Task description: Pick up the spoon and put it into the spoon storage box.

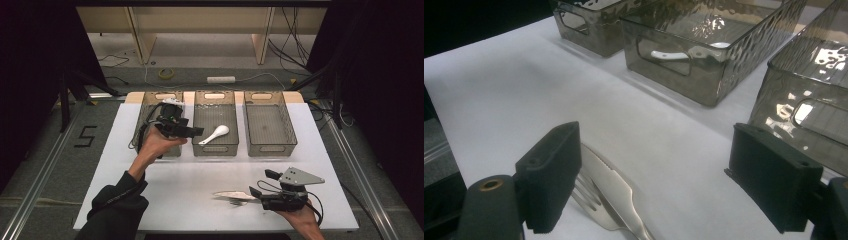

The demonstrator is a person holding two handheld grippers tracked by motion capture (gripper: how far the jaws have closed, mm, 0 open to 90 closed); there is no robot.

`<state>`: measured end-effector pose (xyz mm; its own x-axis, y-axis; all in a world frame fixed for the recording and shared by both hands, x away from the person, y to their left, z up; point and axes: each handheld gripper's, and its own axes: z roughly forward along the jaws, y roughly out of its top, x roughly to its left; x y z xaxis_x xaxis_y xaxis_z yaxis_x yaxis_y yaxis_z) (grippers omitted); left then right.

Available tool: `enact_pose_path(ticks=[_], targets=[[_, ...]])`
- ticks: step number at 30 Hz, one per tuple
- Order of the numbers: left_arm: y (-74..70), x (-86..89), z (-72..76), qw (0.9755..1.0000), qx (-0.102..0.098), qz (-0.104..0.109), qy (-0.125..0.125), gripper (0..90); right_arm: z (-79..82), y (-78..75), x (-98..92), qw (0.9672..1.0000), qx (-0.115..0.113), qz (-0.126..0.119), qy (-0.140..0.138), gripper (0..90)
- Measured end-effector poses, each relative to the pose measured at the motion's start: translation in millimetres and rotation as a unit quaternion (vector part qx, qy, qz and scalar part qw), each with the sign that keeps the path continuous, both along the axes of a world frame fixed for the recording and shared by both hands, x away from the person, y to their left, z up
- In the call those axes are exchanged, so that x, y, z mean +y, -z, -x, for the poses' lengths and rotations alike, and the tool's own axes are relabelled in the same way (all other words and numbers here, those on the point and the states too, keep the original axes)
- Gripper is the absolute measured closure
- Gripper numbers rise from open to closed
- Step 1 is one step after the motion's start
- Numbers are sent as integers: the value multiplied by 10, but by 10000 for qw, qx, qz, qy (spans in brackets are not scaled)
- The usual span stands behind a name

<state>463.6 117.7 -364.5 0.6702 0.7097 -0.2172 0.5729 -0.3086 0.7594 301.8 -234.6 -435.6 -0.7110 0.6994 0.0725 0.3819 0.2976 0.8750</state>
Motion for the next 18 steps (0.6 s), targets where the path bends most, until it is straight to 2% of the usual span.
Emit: enact_pose_path(ticks=[5, 11, 14, 15, 17, 18], targets=[[41, 91, 154, 9997, -199, 67, 79, 214, -3, 4, 4, 10000, 47, 64, -38, 217], [144, 149, 351, 9985, -391, 333, 172, 209, 1, -9, 13, 9999, 23, 130, -73, 215], [171, 165, 417, 9978, -498, 352, 259, 205, -4, -7, 16, 9998, 51, 150, -90, 215], [195, 177, 434, 9976, -546, 297, 293, 203, -5, -4, 18, 9998, 56, 178, -94, 214], [246, 209, 456, 9977, -544, 310, 265, 201, -5, 1, 23, 9997, 71, 225, -103, 212], [270, 229, 469, 9976, -531, 381, 243, 200, -6, 2, 25, 9997, 75, 229, -99, 211]])
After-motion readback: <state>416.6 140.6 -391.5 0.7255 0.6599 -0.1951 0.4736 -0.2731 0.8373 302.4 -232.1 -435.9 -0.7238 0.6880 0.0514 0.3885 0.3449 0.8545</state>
